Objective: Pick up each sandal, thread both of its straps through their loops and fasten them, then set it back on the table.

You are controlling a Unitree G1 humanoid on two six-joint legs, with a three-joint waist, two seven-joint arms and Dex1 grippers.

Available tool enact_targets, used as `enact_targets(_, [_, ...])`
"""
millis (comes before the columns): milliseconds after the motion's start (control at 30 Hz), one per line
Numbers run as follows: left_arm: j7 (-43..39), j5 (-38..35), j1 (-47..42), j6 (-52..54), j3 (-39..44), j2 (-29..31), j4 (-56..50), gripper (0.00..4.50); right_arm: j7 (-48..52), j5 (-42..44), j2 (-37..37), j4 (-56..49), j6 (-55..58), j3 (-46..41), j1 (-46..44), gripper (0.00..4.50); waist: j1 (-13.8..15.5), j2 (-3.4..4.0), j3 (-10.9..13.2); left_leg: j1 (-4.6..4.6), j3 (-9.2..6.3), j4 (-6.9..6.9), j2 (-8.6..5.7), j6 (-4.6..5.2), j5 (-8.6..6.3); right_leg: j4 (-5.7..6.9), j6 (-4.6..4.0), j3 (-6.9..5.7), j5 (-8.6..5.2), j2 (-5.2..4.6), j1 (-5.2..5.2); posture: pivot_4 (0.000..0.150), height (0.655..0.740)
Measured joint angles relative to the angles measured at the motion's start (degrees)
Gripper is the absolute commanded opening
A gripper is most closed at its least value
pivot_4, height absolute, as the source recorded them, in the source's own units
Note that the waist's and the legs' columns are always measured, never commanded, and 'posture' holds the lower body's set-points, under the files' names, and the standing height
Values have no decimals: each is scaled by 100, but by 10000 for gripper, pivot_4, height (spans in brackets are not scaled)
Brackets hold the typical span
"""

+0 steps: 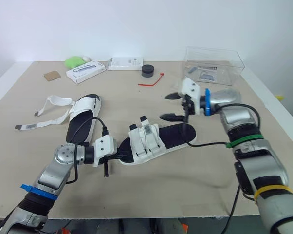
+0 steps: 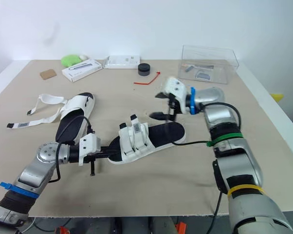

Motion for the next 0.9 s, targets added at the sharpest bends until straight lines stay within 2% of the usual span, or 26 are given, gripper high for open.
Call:
enact_targets(67, [-15, -321, 7, 276, 213, 34, -136, 10292, 290, -40, -28, 407, -433, 1, 45, 45000, -52, 4, 15, -2, 8, 0, 6, 3, -2, 1, -1, 4, 1, 8, -7, 1500, 7400])
enact_targets(100, [-64, -566, 26, 476, 361, 89, -295, 15947, 438, -71, -27, 619, -621, 3, 47, 45000, -73, 3, 21, -3, 7, 0, 10, 3, -2, 1, -2, 7, 0, 9, -8, 1500, 7400])
enact_targets(133, [-89, -654, 36, 546, 423, 128, -364, 18410, 490, -77, -26, 700, -677, 3, 46, 45000, -95, 2, 25, -5, 4, 0, 14, 4, -3, 2, -5, 8, 0, 12, -9, 1500, 7400])
enact_targets(233, [-209, -1227, 231, 1015, 835, 408, -859, 30619, 772, -76, 141, 1039, -893, -2, 5, 45000, -153, 5, 32, -4, -4, -3, 20, 6, -7, 6, -12, 9, -4, 21, -10, 1500, 7400])
enact_targets(267, [-219, -1263, 248, 1046, 853, 429, -902, 31601, 783, -75, 160, 1051, -898, -2, 3, 45000, -153, 4, 33, -3, -5, -3, 21, 5, -7, 7, -13, 9, -4, 21, -11, 1500, 7400])
enact_targets(333, [-257, -1600, 497, 1349, 1038, 596, -1332, 40042, 854, -69, 430, 1133, -934, -15, -60, 45000, -160, 5, 37, -3, -5, -2, 24, 0, -10, 12, -15, 10, -5, 23, -14, 1500, 7400])
enact_targets(400, [-261, -1690, 562, 1437, 1069, 651, -1456, 43275, 868, -69, 506, 1152, -953, -17, -79, 45000, -154, 7, 39, -4, -12, -2, 22, -2, -9, 15, -16, 8, -5, 22, -14, 1500, 7400])
enact_targets(467, [-235, -1947, 823, 1685, 1273, 777, -1877, 43275, 883, -68, 789, 1234, -1178, -17, -140, 45000, -136, 7, 44, -7, -24, -1, 18, -16, -7, 19, -15, 3, -6, 19, -13, 1500, 7400])
enact_targets(533, [-195, -1998, 1019, 1741, 1414, 863, -2113, 43275, 889, -72, 950, 1302, -1338, -17, -172, 45000, -120, 8, 47, -10, -39, 1, 13, -64, -3, 19, -14, -2, -6, 16, -10, 1500, 7400])
enact_targets(633, [1, -1999, 1227, 1786, 1563, 887, -2431, 43275, 893, -74, 1285, 1477, -1386, -16, -221, 45000, -122, 8, 48, -11, -39, 2, 10, -71, -1, 18, -13, -8, -6, 9, -8, 1500, 7400])
enact_targets(667, [43, -1995, 1249, 1785, 1575, 878, -2500, 45000, 896, -74, 1342, 1517, -1384, -17, -221, 41088, -122, 8, 48, -11, -41, 2, 10, -72, 0, 19, -13, -9, -6, 10, -8, 1500, 7400])
enact_targets(733, [171, -1967, 1292, 1757, 1594, 833, -2609, 45000, 902, -73, 1421, 1610, -1328, -31, -226, 38575, -122, 8, 48, -11, -44, 1, 10, -76, 2, 20, -13, -11, -6, 10, -8, 1500, 7400])
enact_targets(767, [284, -1935, 1314, 1708, 1593, 765, -2677, 45000, 901, -72, 1462, 1681, -1238, -61, -230, 31968, -122, 9, 48, -11, -45, 1, 10, -79, 4, 21, -13, -11, -6, 10, -8, 1500, 7400])
enact_targets(800, [336, -1927, 1320, 1683, 1592, 720, -2717, 45000, 901, -70, 1482, 1708, -1174, -91, -231, 29364, -122, 9, 48, -11, -45, 1, 10, -83, 5, 22, -13, -11, -6, 10, -8, 1500, 7400])
enact_targets(867, [460, -1855, 1365, 1661, 1584, 691, -2778, 45000, 891, -49, 1540, 1756, -1011, -244, -243, 19033, -122, 9, 48, -10, -46, 1, 10, -85, 7, 24, -14, -11, -6, 11, -8, 1500, 7400])
enact_targets(900, [484, -1834, 1382, 1659, 1584, 691, -2783, 45000, 891, -46, 1543, 1756, -981, -254, -244, 15996, -122, 9, 48, -10, -46, 1, 10, -85, 7, 26, -14, -11, -6, 11, -8, 1500, 7400])
